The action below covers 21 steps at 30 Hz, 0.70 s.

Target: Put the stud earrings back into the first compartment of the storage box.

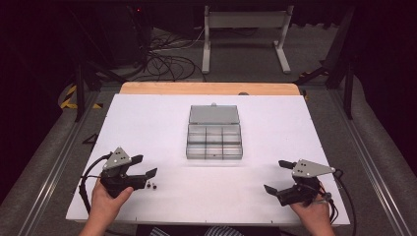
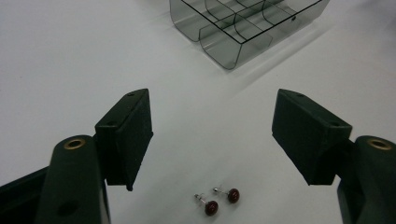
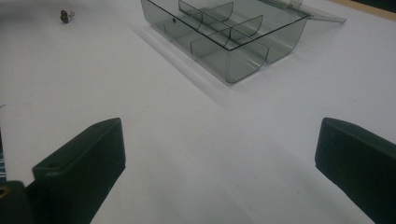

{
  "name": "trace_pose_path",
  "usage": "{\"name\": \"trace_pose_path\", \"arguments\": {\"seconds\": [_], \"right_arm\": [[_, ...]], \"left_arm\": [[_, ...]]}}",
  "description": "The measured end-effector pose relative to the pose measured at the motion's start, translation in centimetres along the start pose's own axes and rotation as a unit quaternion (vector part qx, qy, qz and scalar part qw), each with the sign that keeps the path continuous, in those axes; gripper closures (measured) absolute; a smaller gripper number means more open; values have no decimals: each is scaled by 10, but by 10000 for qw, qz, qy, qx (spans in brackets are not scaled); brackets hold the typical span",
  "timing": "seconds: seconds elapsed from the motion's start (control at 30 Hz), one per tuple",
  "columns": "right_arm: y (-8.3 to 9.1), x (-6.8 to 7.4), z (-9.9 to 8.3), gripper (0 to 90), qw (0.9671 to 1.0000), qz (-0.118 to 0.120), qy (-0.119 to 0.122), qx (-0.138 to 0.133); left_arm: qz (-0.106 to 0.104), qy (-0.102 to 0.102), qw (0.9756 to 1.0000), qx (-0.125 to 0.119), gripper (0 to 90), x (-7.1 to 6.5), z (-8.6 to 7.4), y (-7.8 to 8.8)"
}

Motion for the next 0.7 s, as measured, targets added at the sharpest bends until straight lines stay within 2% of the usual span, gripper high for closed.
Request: {"name": "trace_pose_path", "arguments": {"seconds": [0.1, 0.2, 0.23, 0.27, 0.33, 0.37, 0.43, 0.57, 0.7], "right_arm": [[0, 0, 0, 27, 10000, 0, 2, -11], [0, 0, 0, 27, 10000, 5, 5, -9], [0, 0, 0, 27, 10000, 5, 5, -9], [0, 0, 0, 27, 10000, 9, 7, -4], [0, 0, 0, 27, 10000, 16, 9, -6], [0, 0, 0, 27, 10000, 18, 8, -7], [0, 0, 0, 27, 10000, 20, 10, -12], [0, 1, 0, 27, 10000, 27, 16, -15], [0, 1, 0, 27, 10000, 36, 15, -14]], "left_arm": [[-39, 25, 10000, 24, 301, -1, 0, -1], [-106, -75, 9998, 123, 343, -2, 0, -1], [-122, -131, 9997, 190, 343, -4, -1, -2], [-159, -454, 9980, 420, 390, -6, -3, -3], [-181, -514, 9972, 512, 399, -8, -4, -4], [-116, -628, 9962, 590, 403, -8, -5, -5], [-161, -698, 9945, 758, 411, -12, -6, -7], [-265, -732, 9913, 1058, 426, -15, -8, -10], [-361, -639, 9883, 1334, 443, -15, -10, -13]]}}
Point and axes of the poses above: each handheld gripper's, and its own axes: y roughly backward along the jaws, z roughly out of its top, x roughly to its left, the point moved 8 cm from there along -y, roughly forward along the jaws, and after that the axes turned 3 degrees about y, right-handed, at the moved point
